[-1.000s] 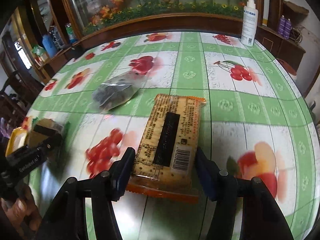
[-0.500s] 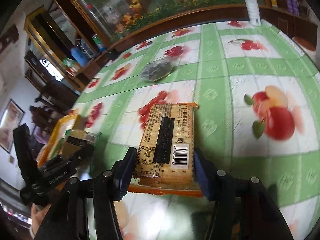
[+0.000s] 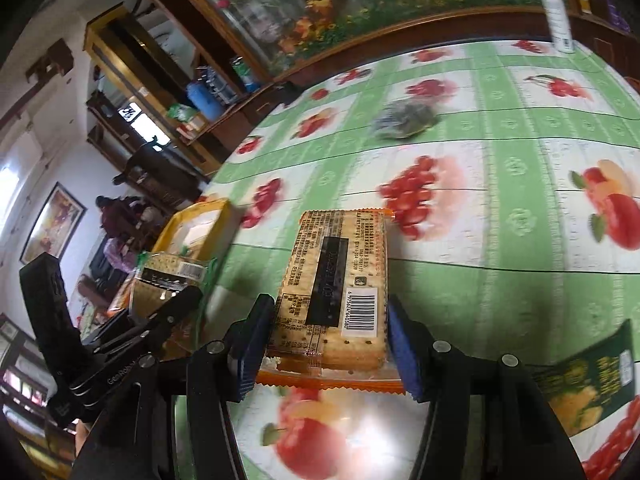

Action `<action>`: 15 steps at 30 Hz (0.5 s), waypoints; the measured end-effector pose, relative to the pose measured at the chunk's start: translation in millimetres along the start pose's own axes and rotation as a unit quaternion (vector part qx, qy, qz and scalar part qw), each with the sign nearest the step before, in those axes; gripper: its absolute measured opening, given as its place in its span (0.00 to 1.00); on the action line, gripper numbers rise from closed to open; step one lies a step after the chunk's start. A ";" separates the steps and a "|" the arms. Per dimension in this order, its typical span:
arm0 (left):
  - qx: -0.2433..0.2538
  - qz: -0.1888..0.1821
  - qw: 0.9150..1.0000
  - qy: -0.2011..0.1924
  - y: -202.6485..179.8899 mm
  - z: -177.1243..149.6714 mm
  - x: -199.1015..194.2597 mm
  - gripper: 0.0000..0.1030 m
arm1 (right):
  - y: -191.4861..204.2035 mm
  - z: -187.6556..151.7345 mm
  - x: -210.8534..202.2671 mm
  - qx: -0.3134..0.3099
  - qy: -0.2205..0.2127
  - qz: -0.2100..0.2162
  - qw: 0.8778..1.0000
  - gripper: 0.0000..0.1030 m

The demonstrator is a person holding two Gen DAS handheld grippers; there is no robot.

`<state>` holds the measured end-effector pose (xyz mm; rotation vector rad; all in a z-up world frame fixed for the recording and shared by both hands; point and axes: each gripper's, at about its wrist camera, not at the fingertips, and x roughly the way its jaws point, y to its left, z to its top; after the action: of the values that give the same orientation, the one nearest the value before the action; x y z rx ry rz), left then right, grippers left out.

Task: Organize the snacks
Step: 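Release the round pack into the tray with left while right releases the brown pack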

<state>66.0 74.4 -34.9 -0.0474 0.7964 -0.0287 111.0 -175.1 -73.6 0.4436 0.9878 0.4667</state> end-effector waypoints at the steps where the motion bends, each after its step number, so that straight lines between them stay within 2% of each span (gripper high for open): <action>1: -0.002 0.002 1.000 -0.004 4.0 -0.9 -3.4 0.59 | 4.1 -0.1 1.2 -0.001 0.000 0.007 1.000 0.55; 15: -0.048 0.042 0.997 -0.033 56.4 -7.8 -24.6 0.59 | 78.9 -3.9 33.5 -0.059 0.022 0.057 0.996 0.55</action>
<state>43.7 131.6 -25.8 -0.1050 0.7334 0.0906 109.9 -91.3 -54.7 0.3850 0.9748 0.6365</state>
